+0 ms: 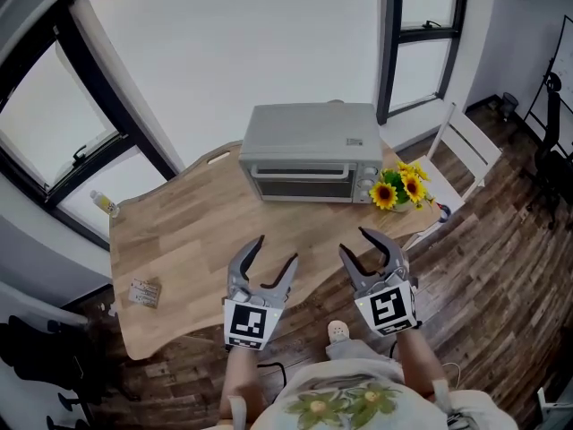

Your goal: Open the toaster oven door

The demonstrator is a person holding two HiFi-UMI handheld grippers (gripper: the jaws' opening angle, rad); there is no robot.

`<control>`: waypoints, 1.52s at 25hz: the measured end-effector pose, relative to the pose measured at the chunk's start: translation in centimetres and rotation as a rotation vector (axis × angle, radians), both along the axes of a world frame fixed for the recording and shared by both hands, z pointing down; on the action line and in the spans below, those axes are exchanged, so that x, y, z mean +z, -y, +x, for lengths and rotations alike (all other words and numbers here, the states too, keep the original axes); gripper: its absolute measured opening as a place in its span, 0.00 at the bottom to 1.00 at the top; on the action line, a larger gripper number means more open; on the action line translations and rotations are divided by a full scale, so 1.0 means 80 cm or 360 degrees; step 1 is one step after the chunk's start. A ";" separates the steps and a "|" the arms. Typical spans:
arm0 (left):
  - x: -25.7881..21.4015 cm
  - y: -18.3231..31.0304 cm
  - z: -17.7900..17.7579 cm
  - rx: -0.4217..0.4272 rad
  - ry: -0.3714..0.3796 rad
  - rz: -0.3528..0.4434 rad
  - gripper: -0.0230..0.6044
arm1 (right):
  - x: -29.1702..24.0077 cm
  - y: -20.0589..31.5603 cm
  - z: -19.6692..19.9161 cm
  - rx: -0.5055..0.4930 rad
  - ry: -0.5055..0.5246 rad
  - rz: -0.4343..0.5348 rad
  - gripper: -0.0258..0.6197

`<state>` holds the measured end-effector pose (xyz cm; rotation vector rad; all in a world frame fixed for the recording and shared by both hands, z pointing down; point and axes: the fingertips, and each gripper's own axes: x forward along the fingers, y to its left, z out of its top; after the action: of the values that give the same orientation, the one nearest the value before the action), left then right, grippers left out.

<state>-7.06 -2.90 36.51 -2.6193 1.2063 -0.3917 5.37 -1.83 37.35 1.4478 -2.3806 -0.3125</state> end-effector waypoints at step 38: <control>0.129 0.261 -0.006 0.0045 0.0543 -0.0193 0.49 | 0.100 0.237 0.006 -0.0197 -0.0323 -0.0295 0.32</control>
<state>-7.54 -23.81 46.83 -2.5242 1.0589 -0.8889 5.87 -20.78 45.35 1.1332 -2.2719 -0.2484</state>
